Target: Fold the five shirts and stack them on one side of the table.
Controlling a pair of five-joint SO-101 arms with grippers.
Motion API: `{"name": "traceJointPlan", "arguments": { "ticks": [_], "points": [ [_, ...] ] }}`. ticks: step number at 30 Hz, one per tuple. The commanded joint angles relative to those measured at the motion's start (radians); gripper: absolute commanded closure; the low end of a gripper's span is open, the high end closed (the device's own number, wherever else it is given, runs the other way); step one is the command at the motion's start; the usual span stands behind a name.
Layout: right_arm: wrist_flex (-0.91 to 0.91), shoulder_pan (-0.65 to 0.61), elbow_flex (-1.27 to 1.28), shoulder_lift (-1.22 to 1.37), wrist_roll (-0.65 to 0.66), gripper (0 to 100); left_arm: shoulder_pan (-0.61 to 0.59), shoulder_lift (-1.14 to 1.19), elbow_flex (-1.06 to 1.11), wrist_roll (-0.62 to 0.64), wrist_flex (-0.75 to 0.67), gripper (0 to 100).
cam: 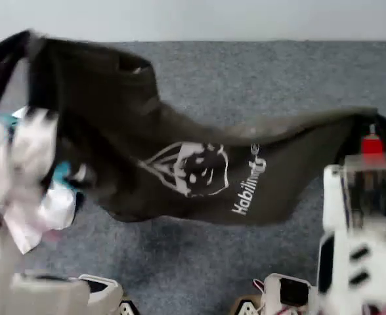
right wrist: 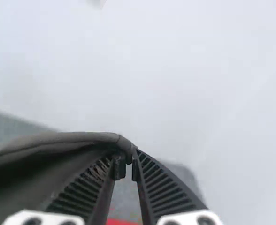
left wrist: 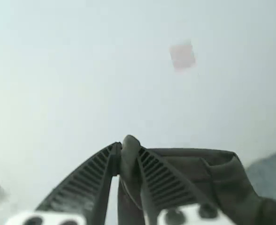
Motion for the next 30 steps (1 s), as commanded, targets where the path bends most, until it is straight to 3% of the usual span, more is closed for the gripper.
{"name": "traceJointPlan", "arguments": {
  "ticks": [1, 5, 11, 24, 30],
  "points": [
    [-0.004, 0.015, -0.026, -0.059, -0.009, 98.8, 0.000, -0.081, -0.013, -0.009, 0.002, 99],
    [-0.004, 0.024, -0.026, -0.107, -0.009, 98.8, 0.000, -0.147, -0.016, -0.009, -0.055, 99],
    [-0.021, 0.176, -0.031, -0.145, -0.046, 98.8, 0.000, -0.192, -0.019, -0.009, -0.129, 99],
    [-0.077, 0.186, -0.031, -0.194, -0.044, 98.8, -0.008, -0.199, -0.163, -0.008, -0.210, 99],
    [-0.193, 0.320, -0.028, -0.191, -0.074, 98.8, -0.002, -0.112, -0.124, -0.009, -0.241, 99]
  ]
}}
